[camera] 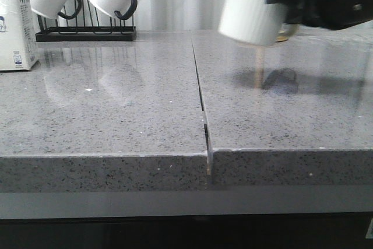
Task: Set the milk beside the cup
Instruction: 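Carry the mug toward the table center and set it down with the right gripper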
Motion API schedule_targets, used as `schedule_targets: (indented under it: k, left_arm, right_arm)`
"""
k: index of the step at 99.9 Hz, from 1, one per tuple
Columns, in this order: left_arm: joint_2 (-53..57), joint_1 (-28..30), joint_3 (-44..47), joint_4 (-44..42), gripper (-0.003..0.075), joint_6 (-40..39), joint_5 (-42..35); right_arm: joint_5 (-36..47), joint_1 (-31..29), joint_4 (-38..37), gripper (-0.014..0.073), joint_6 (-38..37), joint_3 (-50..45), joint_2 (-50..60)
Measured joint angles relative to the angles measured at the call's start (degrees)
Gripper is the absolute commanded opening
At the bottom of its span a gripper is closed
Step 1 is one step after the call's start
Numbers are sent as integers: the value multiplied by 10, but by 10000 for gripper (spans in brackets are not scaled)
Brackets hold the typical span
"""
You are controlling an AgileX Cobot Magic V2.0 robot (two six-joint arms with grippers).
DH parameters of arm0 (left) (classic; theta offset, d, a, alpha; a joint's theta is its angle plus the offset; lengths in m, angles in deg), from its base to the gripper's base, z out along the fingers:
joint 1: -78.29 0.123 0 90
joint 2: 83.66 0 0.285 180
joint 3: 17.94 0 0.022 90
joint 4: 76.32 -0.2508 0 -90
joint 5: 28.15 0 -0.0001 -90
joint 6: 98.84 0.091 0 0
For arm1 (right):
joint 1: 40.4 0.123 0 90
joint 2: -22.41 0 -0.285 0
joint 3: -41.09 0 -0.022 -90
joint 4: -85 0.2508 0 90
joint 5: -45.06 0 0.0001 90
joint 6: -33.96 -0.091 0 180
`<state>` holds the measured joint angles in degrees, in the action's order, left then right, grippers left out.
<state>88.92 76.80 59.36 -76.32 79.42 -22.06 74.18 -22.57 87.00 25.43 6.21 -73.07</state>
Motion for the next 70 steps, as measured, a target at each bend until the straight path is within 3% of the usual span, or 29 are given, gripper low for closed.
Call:
schedule_targets:
  k: [25,50,59,70]
  left_arm:
    - [0,0,0,0,-21,0,0]
    - [0,0,0,0,-21,0,0]
    - [0,0,0,0,-21,0,0]
    - [0,0,0,0,-21,0,0]
  right_arm:
    - [0,58,8,-59,3,56,-80]
    - [5,64,10,-47,5,84,-131]
    - [5,64,11,7,6,85,-136]
    - [4,64,11,162,6,85,-136]
